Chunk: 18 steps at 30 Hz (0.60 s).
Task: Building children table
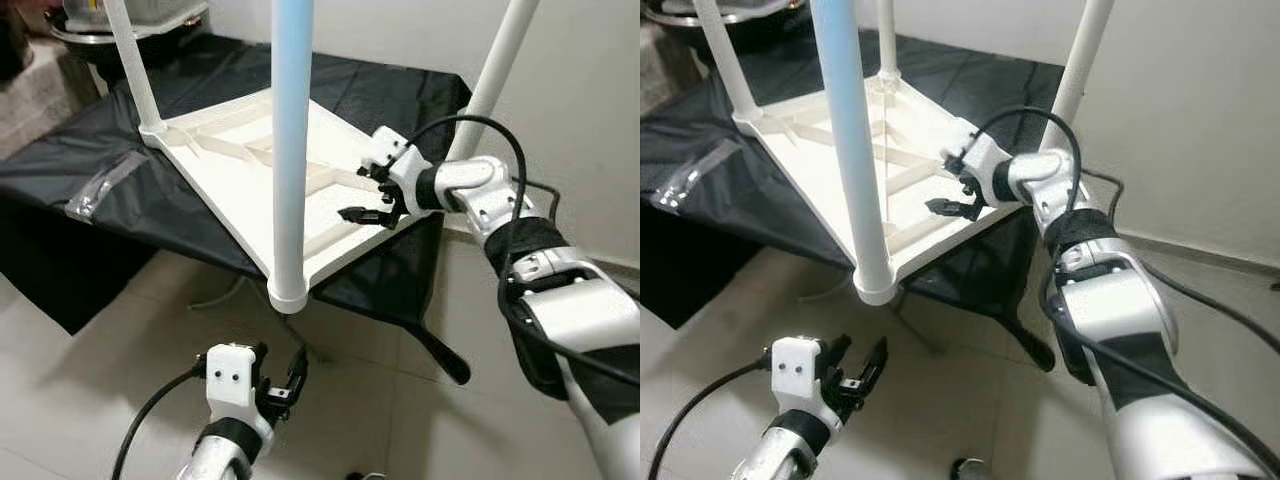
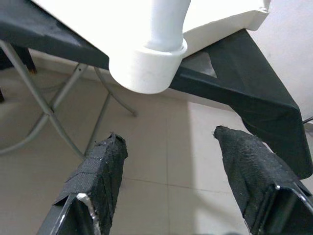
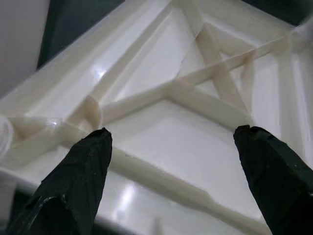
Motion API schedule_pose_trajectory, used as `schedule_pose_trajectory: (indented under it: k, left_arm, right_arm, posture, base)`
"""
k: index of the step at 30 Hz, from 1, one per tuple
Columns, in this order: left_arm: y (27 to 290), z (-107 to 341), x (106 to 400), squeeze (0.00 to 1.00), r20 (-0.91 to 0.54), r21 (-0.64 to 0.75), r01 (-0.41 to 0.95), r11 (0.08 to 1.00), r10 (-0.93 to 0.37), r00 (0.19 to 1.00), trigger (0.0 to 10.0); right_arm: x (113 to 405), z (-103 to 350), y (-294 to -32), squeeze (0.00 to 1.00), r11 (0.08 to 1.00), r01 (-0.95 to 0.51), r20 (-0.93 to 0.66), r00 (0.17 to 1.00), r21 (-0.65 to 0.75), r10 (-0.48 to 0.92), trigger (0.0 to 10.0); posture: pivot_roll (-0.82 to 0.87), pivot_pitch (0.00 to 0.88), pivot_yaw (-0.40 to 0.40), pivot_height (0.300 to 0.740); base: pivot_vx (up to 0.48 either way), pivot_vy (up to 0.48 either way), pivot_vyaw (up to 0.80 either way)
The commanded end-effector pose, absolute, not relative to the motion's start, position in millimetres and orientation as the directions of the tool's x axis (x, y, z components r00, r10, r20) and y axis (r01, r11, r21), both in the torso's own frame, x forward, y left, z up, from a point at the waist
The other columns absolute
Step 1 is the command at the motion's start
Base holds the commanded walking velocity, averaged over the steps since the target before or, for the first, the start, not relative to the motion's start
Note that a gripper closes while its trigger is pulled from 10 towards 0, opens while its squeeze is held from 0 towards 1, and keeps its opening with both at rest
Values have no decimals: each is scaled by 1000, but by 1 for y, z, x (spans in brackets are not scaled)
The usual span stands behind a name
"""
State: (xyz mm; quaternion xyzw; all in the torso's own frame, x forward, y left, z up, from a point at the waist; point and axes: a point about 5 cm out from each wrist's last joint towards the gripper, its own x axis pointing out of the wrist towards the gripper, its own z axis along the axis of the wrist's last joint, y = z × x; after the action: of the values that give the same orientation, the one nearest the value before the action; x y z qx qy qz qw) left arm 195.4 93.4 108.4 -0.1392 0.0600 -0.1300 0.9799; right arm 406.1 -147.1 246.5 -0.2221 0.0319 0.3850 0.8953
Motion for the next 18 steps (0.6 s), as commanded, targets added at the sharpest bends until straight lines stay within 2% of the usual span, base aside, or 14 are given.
schedule_pose_trajectory:
  k: [1,2,4,5,6,9,12,18]
  left_arm:
    - [98,102,195,0,-105,-270,228,936,-264,959,10000]
    - [99,101,196,0,-105,-264,226,938,-260,960,10000]
    - [99,101,196,0,-105,-264,226,938,-260,960,10000]
    - [101,101,197,0,-102,-254,225,941,-258,961,10000]
    - [101,101,197,0,-102,-254,225,941,-258,961,10000]
    - [104,100,199,0,-97,-226,220,949,-246,964,10000]
    - [105,102,200,0,-91,-207,205,957,-228,970,10000]
    - [105,103,199,0,-88,-202,190,961,-211,974,10000]
  right_arm:
    - [400,228,-149,0,745,-615,-70,781,-261,620,10000]
    - [394,217,-154,0,807,-558,-4,823,-193,568,10000]
    - [394,217,-154,0,807,-558,-4,823,-193,568,10000]
    - [380,198,-152,0,861,-492,58,863,-128,502,10000]
    - [380,198,-152,0,861,-492,58,863,-128,502,10000]
    - [333,158,-134,0,893,-450,125,886,6,446,10000]
    - [308,134,-112,0,879,-476,110,875,14,472,10000]
    - [301,125,-106,0,877,-481,92,873,-7,480,10000]
  posture:
    - [-19,57,-10,740]
    - [-18,54,-7,740]
    - [-18,54,-7,740]
    - [-18,48,-1,740]
    - [-18,48,-1,740]
    - [-19,31,9,740]
    - [-26,20,10,740]
    - [-46,9,8,740]
  base:
    - [0,0,0]
    - [0,0,0]
    - [0,0,0]
    - [0,0,0]
    - [0,0,0]
    - [0,0,0]
    - [0,0,0]
    - [0,0,0]
